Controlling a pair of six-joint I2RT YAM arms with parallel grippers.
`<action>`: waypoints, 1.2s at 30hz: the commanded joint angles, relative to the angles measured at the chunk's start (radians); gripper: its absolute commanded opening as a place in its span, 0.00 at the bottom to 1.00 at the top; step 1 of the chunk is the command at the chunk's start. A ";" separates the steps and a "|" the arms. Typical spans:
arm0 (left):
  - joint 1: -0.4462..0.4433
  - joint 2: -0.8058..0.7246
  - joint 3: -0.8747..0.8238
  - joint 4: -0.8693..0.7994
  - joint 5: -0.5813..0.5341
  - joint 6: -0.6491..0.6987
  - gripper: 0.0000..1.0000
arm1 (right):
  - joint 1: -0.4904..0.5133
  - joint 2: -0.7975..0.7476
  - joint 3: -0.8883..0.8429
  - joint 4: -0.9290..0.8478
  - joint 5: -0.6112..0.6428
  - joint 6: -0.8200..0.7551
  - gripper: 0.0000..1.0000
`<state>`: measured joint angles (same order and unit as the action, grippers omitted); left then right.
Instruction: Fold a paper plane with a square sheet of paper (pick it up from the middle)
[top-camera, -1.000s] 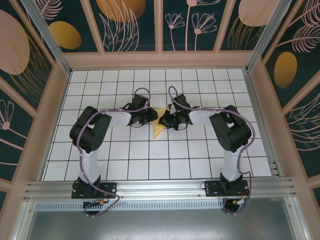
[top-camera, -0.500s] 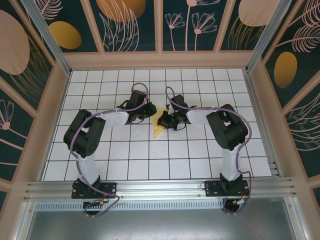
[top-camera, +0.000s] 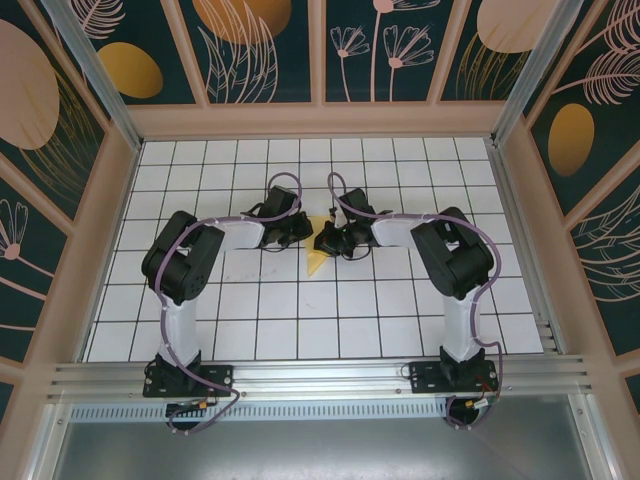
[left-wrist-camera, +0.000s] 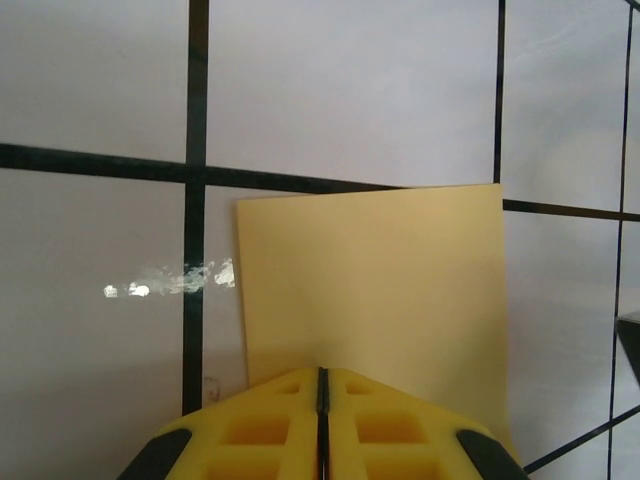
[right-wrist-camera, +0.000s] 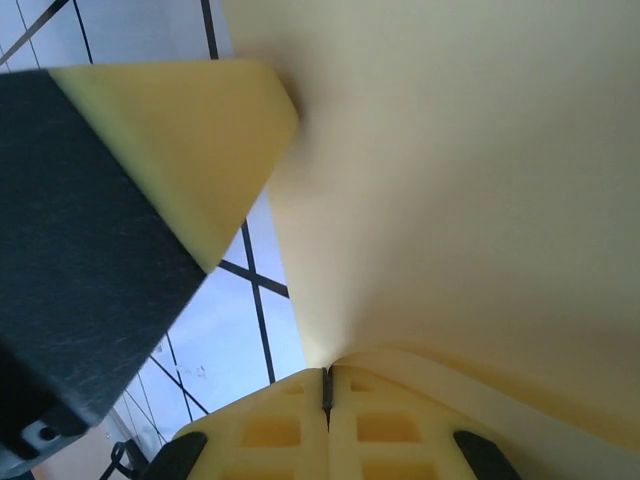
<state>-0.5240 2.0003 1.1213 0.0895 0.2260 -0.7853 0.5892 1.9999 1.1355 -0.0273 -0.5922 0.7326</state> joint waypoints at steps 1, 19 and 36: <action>-0.004 0.022 0.021 -0.042 -0.001 0.024 0.11 | 0.004 0.029 0.032 -0.025 0.000 -0.048 0.00; -0.004 0.028 0.015 -0.040 0.013 0.022 0.10 | 0.006 0.057 0.053 -0.038 -0.008 -0.099 0.00; -0.004 0.018 0.012 -0.034 0.022 0.020 0.10 | 0.005 0.065 0.053 -0.069 -0.005 -0.150 0.00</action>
<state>-0.5240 2.0033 1.1252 0.0822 0.2302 -0.7784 0.5892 2.0388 1.1736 -0.0536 -0.6033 0.6174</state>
